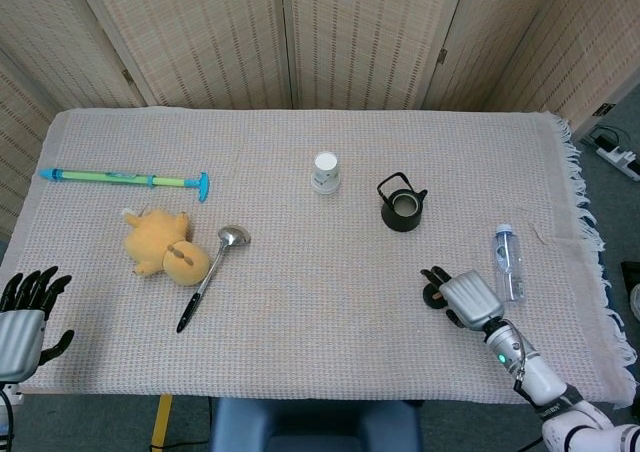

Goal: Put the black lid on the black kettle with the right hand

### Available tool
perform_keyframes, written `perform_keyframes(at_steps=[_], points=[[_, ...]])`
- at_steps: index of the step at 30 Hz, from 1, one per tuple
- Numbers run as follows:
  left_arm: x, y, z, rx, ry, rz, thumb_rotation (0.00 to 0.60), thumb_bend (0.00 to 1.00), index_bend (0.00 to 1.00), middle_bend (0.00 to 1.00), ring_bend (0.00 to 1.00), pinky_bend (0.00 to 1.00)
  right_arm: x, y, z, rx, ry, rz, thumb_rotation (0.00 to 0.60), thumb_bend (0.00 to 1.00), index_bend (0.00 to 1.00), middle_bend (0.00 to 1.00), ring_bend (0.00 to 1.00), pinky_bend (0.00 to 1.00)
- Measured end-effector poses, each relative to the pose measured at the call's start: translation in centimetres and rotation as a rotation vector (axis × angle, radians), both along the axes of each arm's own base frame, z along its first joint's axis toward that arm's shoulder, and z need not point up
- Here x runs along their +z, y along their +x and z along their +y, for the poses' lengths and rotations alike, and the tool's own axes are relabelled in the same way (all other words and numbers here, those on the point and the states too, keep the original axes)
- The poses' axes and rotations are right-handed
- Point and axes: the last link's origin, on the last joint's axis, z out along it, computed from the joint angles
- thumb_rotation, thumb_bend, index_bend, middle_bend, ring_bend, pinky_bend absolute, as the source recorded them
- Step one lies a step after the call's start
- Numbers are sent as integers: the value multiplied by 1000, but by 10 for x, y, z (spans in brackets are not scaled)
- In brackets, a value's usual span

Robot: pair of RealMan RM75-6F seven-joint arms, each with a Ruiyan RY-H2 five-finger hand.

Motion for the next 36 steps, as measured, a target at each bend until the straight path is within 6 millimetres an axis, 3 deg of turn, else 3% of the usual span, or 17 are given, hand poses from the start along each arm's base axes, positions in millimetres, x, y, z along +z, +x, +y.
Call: perform_keyframes(at_steps=[14, 36], points=[[-2, -2, -1, 11, -8, 1, 600, 222, 140, 48, 44, 0, -19, -6, -6, 3, 15, 42, 600, 375, 113, 198, 783, 702], [-4, -10, 0, 17, -8, -11, 600, 222, 140, 48, 45, 0, -32, -1, -10, 15, 6, 71, 600, 374, 273, 300, 819, 702]])
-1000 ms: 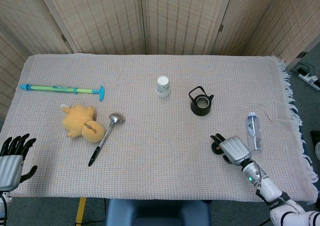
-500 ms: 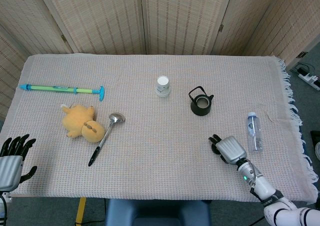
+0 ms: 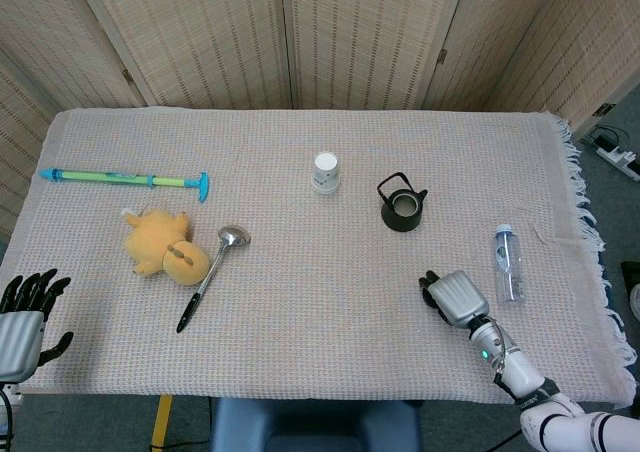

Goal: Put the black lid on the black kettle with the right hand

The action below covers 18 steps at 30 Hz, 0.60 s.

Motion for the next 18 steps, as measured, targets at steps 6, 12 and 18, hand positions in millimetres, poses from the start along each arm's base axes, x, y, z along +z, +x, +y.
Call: perform_keyframes(at_steps=[6, 12, 18], points=[[0, -4, 0, 4, -1, -5, 600, 222, 140, 48, 45, 0, -1, 3, 1, 6, -27, -14, 600, 374, 347, 347, 838, 706], [0, -6, 1, 0, 1, -10, 600, 222, 139, 48, 45, 0, 6, 10, -4, -1, -70, -44, 600, 374, 403, 356, 841, 707], [1, -6, 2, -9, 6, -8, 600, 221, 140, 48, 45, 0, 25, 25, -26, 2, -131, -81, 600, 374, 405, 356, 842, 707]])
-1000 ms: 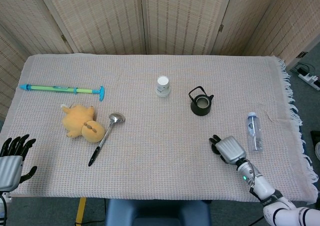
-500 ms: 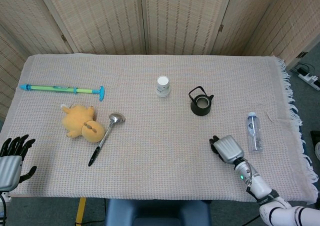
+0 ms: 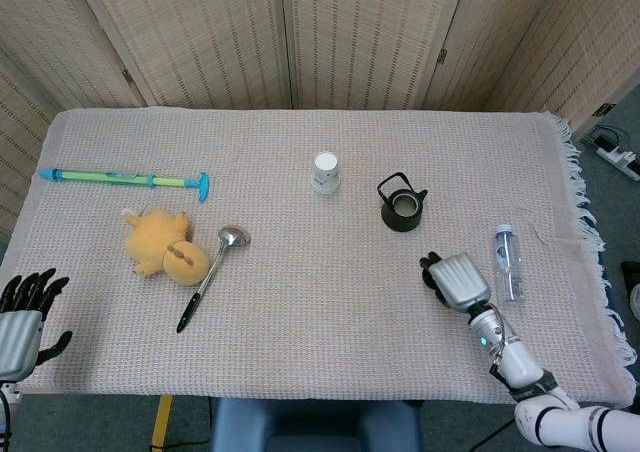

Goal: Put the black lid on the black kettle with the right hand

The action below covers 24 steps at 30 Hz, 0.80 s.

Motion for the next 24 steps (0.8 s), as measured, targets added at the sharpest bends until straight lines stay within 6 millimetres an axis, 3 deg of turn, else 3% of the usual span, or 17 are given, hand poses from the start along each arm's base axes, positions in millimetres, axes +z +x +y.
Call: perform_keyframes(at_steps=[9, 24], points=[[2, 7, 0, -18, 6, 4, 600, 222, 140, 48, 44, 0, 17, 30, -55, -11, -52, -16, 600, 375, 405, 350, 840, 707], [5, 7, -5, 0, 23, 8, 600, 221, 140, 48, 44, 0, -5, 55, -121, -31, -83, 81, 600, 374, 405, 339, 836, 707]])
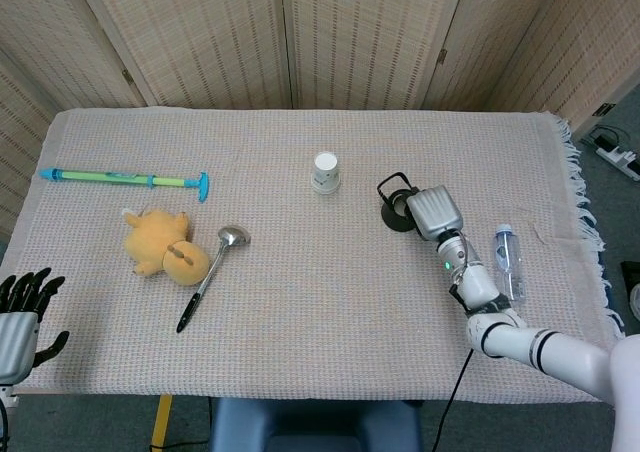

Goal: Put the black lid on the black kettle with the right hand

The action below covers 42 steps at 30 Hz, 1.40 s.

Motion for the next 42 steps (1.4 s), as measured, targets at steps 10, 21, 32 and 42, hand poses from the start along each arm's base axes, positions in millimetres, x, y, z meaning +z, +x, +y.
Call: perform_keyframes(at_steps=[10, 21, 32, 42], points=[[4, 3, -2, 7, 19, 1, 600, 222, 140, 48, 45, 0, -16, 13, -23, 10, -11, 14, 600, 374, 390, 327, 835, 707], [6, 4, -2, 12, 34, 3, 600, 222, 140, 48, 45, 0, -20, 14, -32, 1, -17, 13, 600, 374, 242, 232, 824, 729], [6, 4, -3, 11, 37, 3, 600, 222, 139, 49, 45, 0, -12, 12, -27, 12, -22, -4, 600, 374, 201, 169, 815, 730], [4, 4, 0, 11, 30, 2, 600, 222, 140, 48, 45, 0, 1, 5, -2, 43, 19, -8, 600, 374, 201, 275, 830, 734]])
